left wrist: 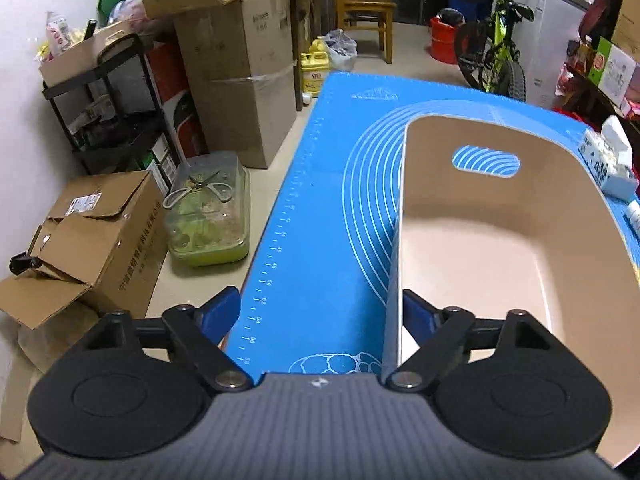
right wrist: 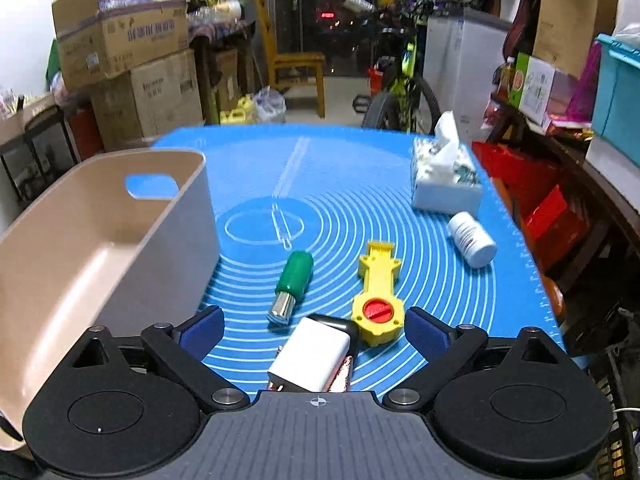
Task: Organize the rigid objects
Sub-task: 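Move the left tool to the bin rim while the right tool approaches the white charger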
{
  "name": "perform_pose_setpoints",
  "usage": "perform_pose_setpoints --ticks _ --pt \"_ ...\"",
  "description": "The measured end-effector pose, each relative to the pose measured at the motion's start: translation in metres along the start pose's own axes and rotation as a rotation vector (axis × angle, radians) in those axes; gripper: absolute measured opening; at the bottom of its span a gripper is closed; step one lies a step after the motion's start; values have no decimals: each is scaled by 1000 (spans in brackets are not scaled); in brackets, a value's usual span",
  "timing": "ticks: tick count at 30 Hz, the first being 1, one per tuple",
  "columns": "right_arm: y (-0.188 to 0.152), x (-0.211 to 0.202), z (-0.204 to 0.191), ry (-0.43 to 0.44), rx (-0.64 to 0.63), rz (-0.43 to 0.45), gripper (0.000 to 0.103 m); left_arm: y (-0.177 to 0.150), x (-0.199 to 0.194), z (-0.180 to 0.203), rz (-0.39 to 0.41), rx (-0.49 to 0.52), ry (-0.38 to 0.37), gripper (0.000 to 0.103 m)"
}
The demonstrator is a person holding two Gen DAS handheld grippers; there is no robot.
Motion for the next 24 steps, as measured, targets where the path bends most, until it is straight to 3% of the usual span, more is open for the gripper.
perform_pose_setpoints --ticks 12,24 --pt "-2 47 -1 -9 -33 -89 85 8 9 3 -18 -15 -96 46" --pt "-1 62 -5 -25 -50 -107 69 8 9 5 -12 -9 -166 20"
Point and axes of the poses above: each gripper's, at about its wrist camera, not at the fingertips, and x roughly the way its jaws point, z to its right, y to its top, the point moved 1 cm from there along x, roughly the way its jaws point, and after that the axes turned 1 degree about y, right-handed, at the moved point
